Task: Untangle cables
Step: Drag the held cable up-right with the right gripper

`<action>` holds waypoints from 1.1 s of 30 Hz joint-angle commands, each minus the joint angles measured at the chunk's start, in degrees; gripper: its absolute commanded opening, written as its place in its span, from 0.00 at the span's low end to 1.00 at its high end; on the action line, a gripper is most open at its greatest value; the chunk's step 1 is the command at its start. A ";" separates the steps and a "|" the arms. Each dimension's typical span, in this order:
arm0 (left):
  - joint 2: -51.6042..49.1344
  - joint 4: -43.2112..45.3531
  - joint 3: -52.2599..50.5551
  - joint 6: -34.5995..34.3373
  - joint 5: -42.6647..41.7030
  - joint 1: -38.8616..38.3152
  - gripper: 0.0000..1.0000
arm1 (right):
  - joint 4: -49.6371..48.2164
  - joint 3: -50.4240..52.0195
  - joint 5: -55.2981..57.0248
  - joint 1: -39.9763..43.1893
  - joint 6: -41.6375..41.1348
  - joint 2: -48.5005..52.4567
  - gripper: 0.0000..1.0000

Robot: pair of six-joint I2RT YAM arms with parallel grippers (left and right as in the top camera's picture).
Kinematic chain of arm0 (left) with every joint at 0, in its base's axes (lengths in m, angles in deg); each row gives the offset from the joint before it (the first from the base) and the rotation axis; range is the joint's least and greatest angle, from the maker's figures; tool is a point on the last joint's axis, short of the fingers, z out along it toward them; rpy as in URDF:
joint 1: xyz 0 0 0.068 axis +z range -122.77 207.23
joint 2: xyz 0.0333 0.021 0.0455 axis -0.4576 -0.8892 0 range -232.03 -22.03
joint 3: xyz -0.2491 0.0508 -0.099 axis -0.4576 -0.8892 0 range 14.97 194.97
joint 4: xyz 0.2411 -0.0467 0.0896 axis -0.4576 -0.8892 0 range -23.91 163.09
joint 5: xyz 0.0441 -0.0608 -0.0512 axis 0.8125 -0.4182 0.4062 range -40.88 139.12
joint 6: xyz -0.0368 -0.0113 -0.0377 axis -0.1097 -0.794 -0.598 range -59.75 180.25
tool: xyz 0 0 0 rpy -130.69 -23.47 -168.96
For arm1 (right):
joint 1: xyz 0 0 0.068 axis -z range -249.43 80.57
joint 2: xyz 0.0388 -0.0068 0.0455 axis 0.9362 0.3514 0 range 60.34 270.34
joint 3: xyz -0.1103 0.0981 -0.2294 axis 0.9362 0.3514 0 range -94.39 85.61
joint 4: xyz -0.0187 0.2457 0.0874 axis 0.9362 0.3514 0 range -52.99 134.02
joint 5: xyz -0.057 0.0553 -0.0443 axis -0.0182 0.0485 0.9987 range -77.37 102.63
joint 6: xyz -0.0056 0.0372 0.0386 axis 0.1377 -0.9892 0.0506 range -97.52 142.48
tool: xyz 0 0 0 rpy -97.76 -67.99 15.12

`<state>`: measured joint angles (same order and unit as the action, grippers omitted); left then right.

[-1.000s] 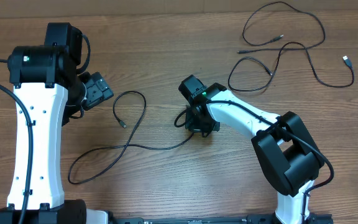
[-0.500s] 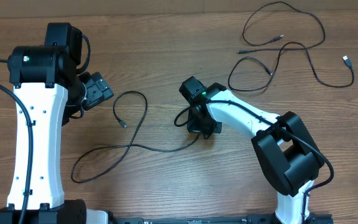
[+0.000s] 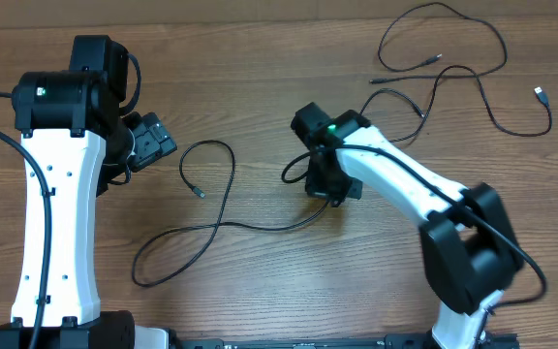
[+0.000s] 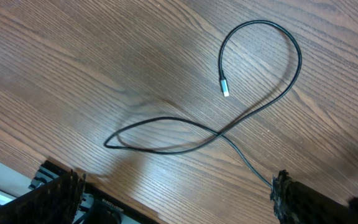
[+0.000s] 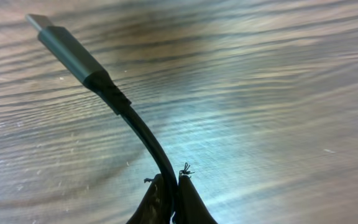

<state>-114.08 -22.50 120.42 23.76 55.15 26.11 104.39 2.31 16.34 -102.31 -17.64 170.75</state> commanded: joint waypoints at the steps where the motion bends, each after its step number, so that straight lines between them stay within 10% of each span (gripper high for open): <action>1: -0.11 0.07 -0.26 0.28 -0.09 -0.02 1.00 | 1.09 -2.01 4.04 1.18 -0.42 -6.67 0.04; 33: -0.11 0.07 -0.26 0.28 -0.07 -0.02 1.00 | 9.77 -2.34 4.87 22.64 0.28 -24.68 0.04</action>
<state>-114.08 -22.50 120.42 23.76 55.15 26.11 113.92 2.04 20.21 -82.66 -17.77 149.42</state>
